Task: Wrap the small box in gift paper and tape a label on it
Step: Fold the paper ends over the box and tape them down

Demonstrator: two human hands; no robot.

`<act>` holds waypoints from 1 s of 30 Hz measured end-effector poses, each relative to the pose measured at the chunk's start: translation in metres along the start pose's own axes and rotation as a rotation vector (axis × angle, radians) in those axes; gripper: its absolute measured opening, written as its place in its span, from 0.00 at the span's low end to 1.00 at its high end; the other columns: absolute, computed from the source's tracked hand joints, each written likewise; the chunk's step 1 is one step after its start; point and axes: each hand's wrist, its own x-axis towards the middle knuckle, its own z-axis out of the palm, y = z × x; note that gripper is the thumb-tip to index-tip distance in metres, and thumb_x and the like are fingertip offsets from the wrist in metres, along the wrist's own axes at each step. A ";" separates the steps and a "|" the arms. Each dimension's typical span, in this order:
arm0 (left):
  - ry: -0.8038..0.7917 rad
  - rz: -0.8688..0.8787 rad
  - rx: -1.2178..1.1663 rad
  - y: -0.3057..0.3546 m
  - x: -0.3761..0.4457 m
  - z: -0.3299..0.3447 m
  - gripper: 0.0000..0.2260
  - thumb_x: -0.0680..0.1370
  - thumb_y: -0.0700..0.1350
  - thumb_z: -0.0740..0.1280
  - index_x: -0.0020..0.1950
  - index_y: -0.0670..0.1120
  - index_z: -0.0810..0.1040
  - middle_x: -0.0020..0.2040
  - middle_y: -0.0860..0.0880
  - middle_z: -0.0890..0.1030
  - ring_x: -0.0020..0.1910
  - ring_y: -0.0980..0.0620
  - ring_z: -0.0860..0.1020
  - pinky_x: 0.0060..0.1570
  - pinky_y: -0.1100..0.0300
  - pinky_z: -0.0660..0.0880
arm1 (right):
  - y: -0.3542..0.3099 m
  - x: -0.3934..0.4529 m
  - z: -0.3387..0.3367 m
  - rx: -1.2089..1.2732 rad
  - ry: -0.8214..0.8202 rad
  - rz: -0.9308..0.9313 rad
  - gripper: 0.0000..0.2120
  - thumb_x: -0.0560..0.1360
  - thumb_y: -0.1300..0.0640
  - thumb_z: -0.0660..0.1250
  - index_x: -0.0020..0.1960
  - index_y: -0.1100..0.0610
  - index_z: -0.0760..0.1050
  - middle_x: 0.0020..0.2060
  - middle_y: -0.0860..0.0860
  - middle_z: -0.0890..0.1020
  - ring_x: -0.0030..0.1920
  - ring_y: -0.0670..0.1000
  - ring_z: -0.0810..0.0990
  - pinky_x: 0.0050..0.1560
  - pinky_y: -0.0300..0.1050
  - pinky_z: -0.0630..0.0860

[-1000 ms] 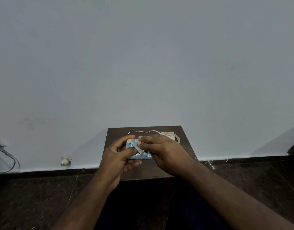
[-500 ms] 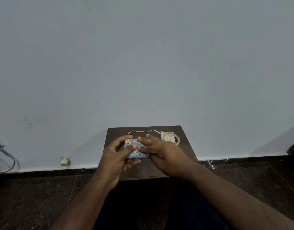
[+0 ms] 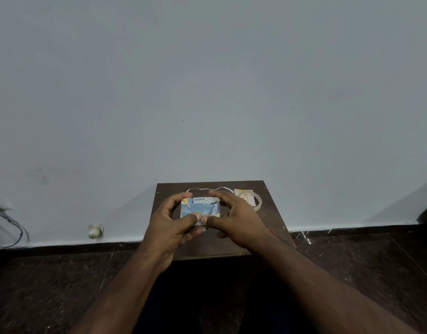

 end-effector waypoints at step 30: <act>0.030 0.252 1.036 -0.077 0.038 -0.026 0.33 0.76 0.41 0.71 0.77 0.60 0.65 0.69 0.55 0.75 0.64 0.53 0.77 0.51 0.68 0.70 | 0.099 0.021 0.034 -0.415 0.078 -0.218 0.20 0.73 0.56 0.71 0.64 0.49 0.72 0.65 0.44 0.71 0.59 0.47 0.77 0.52 0.51 0.80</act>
